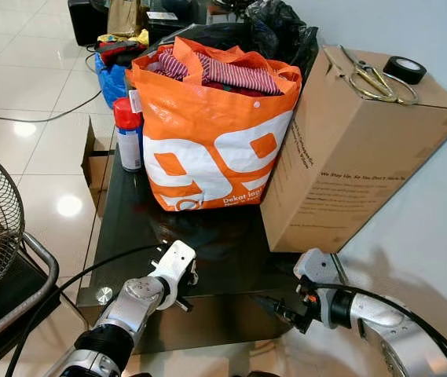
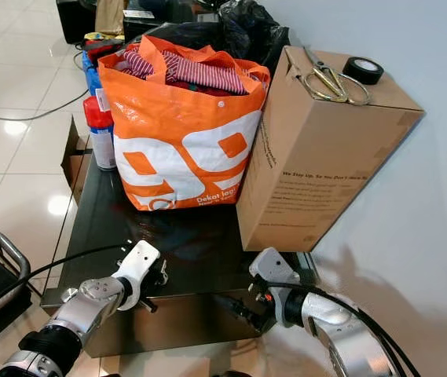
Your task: Hang keys on a hook
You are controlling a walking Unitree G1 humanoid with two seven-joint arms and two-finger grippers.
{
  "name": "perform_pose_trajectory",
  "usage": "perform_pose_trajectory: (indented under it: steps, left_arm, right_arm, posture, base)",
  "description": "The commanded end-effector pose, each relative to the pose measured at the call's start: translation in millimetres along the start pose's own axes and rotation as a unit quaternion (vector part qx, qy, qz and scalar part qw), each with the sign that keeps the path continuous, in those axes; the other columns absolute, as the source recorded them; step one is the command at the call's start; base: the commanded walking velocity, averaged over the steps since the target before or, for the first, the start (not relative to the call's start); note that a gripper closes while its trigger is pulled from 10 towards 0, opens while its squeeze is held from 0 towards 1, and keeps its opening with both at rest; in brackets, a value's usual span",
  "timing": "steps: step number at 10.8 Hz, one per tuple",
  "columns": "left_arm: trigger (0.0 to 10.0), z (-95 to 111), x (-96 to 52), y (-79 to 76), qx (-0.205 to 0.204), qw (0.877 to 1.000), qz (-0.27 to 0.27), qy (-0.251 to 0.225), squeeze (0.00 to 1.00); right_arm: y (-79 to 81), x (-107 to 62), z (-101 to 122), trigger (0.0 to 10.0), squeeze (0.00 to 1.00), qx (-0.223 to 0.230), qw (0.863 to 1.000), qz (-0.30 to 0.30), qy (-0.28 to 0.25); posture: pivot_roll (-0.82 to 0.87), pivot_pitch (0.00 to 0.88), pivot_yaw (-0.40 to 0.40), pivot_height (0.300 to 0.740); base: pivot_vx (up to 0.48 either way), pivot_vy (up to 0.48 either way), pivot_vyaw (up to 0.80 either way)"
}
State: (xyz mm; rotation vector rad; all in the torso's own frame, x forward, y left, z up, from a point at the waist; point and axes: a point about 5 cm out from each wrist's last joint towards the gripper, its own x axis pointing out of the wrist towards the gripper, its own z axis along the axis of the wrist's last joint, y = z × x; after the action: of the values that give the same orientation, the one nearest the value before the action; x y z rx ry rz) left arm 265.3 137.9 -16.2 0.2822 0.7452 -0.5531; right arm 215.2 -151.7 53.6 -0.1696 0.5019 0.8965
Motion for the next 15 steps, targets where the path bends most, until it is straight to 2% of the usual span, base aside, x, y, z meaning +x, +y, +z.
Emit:
perform_pose_trajectory:
  steps: [1,4,6,9,12,13,14,15]
  left_arm:
    - [0.0,1,1.5,-1.6,0.002,1.0,-0.004,0.004,0.0]
    - [0.0,4,-2.3,8.0,0.0,1.0,0.015,-0.01,0.0]
    - [0.0,13,-17.1,26.1,-0.015,0.996,0.036,-0.075,0.0]
    - [0.0,24,-52.3,54.3,0.002,0.987,0.04,-0.156,0.0]
    - [0.0,41,-73.4,68.6,0.037,0.981,0.019,-0.188,0.0]
    - [0.0,49,-77.0,68.9,0.05,0.98,0.012,-0.195,0.0]
    - [0.0,53,-79.7,72.8,0.076,0.98,0.033,-0.179,0.0]
    - [0.0,64,-82.8,85.9,0.087,0.974,0.126,-0.165,0.0]
  right_arm:
    - [-4.6,-2.2,1,10.0,0.0,-0.004,1.0,-0.003,-0.001]
    - [-10.2,2.1,4,10.0,0.0,-0.007,1.0,-0.024,-0.017]
    - [-16.9,4.0,6,10.0,0.0,0.007,0.998,-0.056,-0.038]
    - [-24.1,10.7,11,10.0,0.0,0.04,0.992,-0.095,-0.075]
    - [-29.8,21.2,22,10.0,0.0,0.043,0.989,-0.105,-0.099]
    - [-33.7,20.8,27,10.0,0.0,0.065,0.984,-0.115,-0.117]
    - [-35.4,19.6,31,10.0,0.0,0.09,0.98,-0.117,-0.131]
    - [-35.4,17.4,31,10.0,0.0,0.104,0.978,-0.114,-0.141]
  posture:
    - [-0.13,0.0,-0.133,0.74]
    - [-0.12,0.0,-0.124,0.74]
    - [-0.11,0.0,-0.115,0.74]
    - [-0.08,0.0,-0.111,0.74]
    - [-0.06,0.0,-0.097,0.74]
    - [-0.06,0.0,-0.095,0.74]
    - [-0.06,0.0,-0.094,0.74]
    - [-0.06,0.0,-0.093,0.74]
  base:
    - [0.0,0.0,0.0]
    - [0.0,0.0,0.0]
    - [0.0,0.0,0.0]
    - [0.0,0.0,0.0]
    - [0.0,0.0,0.0]
    - [0.0,0.0,0.0]
    - [0.0,0.0,0.0]
    - [0.0,0.0,0.0]
